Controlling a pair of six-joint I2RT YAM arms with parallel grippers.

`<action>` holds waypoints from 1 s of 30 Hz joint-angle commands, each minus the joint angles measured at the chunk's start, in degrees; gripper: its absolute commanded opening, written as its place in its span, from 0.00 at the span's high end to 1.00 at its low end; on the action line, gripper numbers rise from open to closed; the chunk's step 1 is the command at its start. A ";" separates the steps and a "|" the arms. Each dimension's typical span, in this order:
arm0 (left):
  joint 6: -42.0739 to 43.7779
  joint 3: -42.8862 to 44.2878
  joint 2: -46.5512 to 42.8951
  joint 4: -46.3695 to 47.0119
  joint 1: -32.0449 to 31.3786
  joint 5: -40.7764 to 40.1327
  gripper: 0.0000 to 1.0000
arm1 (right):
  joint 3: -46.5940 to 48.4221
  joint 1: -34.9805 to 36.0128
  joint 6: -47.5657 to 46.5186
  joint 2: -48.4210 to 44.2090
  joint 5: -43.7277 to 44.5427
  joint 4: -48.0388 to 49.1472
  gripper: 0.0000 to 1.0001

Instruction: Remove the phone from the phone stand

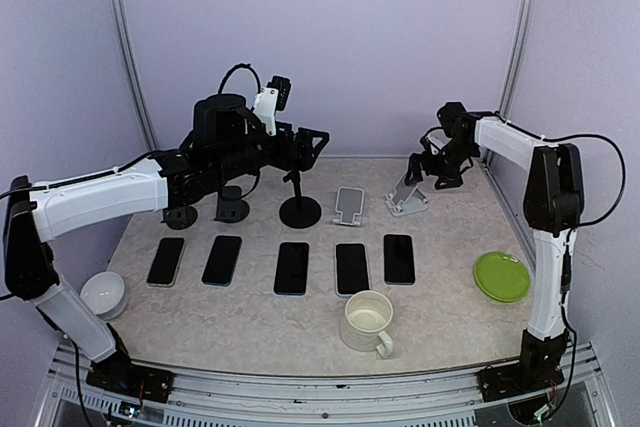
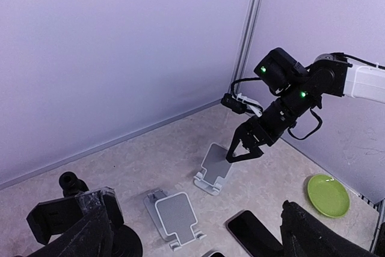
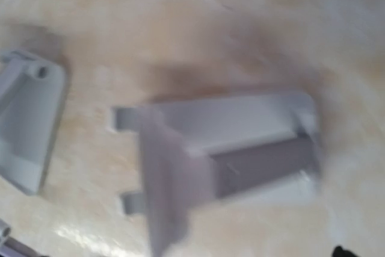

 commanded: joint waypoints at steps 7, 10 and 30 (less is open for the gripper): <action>-0.34 -1.32 -2.40 1.45 0.34 -0.22 0.05 | -15.57 7.35 20.46 -7.94 8.48 12.59 0.00; -0.30 -1.39 -2.65 1.15 0.34 -0.23 0.05 | -14.43 8.70 25.76 -5.96 13.34 12.52 0.00; 0.55 -1.89 -4.08 -1.92 0.34 -1.09 0.05 | -7.15 13.91 39.66 5.28 28.76 9.46 0.04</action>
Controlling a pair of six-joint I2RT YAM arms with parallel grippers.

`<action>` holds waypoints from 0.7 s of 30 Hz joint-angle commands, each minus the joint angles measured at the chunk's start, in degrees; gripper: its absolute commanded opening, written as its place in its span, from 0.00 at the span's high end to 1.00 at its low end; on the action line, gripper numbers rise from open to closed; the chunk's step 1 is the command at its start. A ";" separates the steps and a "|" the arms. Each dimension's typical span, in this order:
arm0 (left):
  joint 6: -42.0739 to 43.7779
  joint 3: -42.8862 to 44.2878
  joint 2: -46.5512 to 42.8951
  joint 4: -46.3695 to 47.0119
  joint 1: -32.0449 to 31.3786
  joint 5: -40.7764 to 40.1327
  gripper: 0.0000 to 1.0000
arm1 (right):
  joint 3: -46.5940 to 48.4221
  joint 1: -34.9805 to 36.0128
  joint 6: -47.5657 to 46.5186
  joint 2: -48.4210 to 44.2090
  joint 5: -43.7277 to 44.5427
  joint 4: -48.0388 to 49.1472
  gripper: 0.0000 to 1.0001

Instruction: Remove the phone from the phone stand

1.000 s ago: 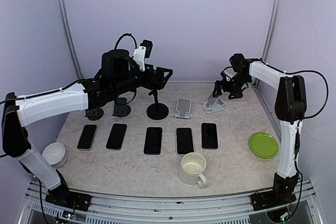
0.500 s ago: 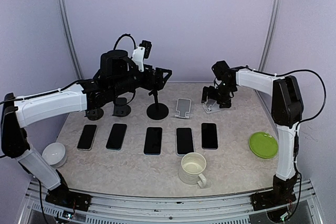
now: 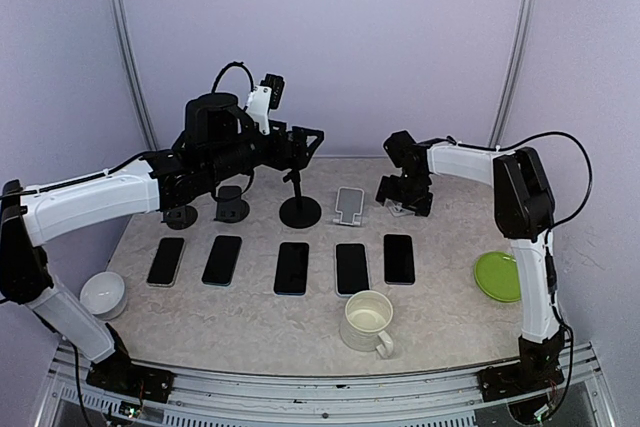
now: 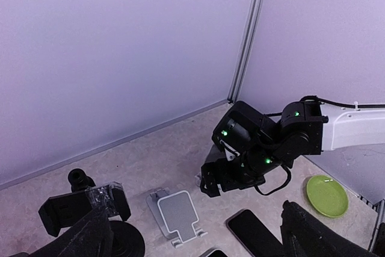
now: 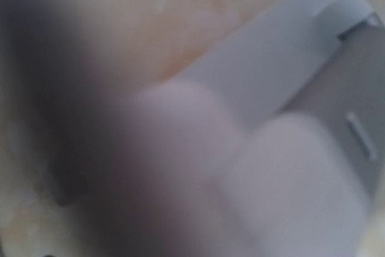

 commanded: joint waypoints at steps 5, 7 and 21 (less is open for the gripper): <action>0.71 -0.24 -1.11 -1.02 0.43 -0.15 0.05 | -5.06 -0.85 2.72 -1.70 3.52 0.04 0.10; 0.44 -0.09 -0.76 -0.55 0.43 0.25 0.05 | -8.35 -1.46 3.13 -3.69 3.91 0.78 0.12; 0.63 1.04 0.96 -0.02 0.50 1.54 0.05 | -29.00 -5.52 -5.24 -18.59 4.99 7.22 0.16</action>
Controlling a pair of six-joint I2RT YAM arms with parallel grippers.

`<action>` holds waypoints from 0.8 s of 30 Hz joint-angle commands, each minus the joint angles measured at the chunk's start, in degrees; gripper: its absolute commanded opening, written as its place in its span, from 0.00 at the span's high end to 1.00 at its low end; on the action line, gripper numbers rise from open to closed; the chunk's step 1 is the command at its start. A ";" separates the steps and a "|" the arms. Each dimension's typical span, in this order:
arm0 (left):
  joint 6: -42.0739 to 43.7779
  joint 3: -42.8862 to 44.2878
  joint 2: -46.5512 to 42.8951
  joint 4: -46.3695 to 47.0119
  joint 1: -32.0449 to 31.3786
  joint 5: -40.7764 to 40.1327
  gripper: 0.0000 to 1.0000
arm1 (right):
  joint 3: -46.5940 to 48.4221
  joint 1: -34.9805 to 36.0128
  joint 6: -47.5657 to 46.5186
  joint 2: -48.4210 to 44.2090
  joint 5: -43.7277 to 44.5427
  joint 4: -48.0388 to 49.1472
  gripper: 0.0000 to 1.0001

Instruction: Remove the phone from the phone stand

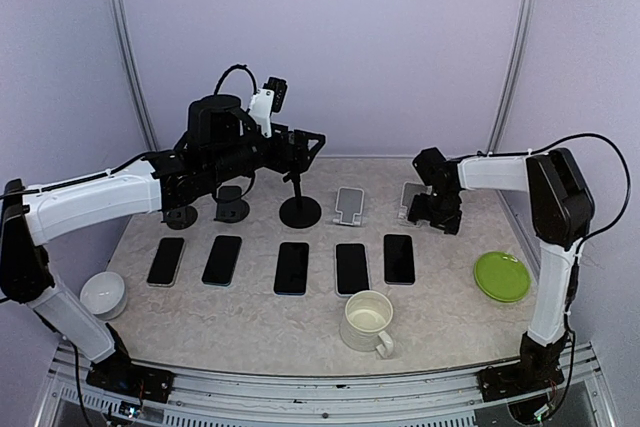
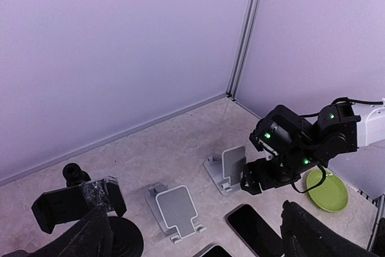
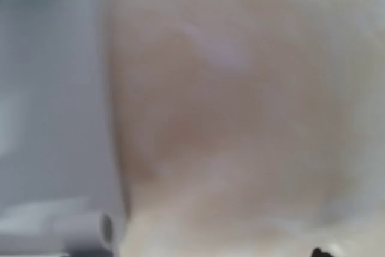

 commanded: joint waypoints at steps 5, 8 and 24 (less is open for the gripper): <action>0.47 1.13 0.70 0.87 0.59 0.82 0.05 | -9.07 -4.82 -13.37 -9.58 -0.78 3.53 0.16; 0.49 1.50 1.08 0.80 0.68 1.23 0.06 | -9.37 -4.94 -18.62 -11.75 -5.93 7.01 0.13; 0.19 1.97 1.38 0.78 0.69 1.15 0.06 | -0.67 -2.51 -26.59 -6.00 -16.04 12.31 0.00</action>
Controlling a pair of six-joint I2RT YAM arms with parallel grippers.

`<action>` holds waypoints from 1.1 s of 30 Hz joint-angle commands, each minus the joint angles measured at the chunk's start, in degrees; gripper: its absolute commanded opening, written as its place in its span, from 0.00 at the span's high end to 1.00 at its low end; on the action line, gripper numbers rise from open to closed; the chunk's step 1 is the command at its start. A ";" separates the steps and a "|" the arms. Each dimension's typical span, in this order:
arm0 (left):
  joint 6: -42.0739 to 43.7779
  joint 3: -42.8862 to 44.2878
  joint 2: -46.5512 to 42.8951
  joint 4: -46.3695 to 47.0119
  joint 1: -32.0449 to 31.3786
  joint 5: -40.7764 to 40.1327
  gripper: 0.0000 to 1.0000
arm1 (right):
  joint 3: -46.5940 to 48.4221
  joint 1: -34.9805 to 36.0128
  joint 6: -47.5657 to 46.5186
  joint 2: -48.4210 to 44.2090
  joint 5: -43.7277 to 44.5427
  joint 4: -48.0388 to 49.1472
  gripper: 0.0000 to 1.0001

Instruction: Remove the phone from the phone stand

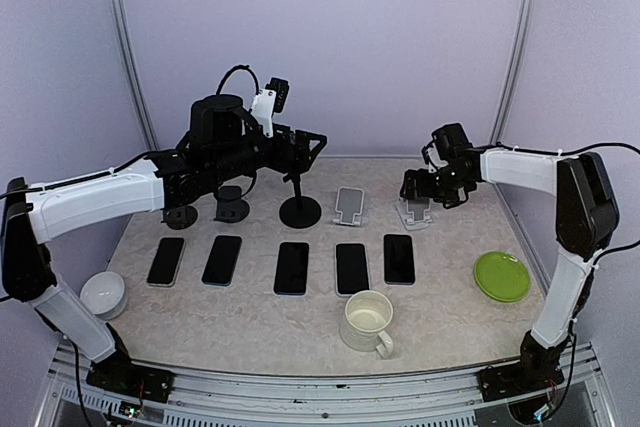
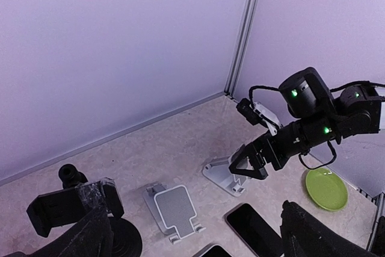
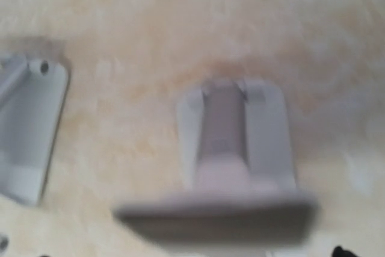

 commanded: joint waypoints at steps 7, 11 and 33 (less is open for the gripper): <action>0.42 1.22 -0.02 0.00 0.32 -1.07 0.06 | 9.90 0.49 -0.77 10.28 0.96 -3.49 0.04; 0.40 1.20 0.05 0.15 0.32 -1.40 0.06 | 11.53 1.04 2.68 10.85 3.17 -4.32 0.20; -0.44 1.44 0.00 -0.17 0.32 -2.22 0.04 | 18.40 5.85 10.40 14.72 6.44 -11.36 0.13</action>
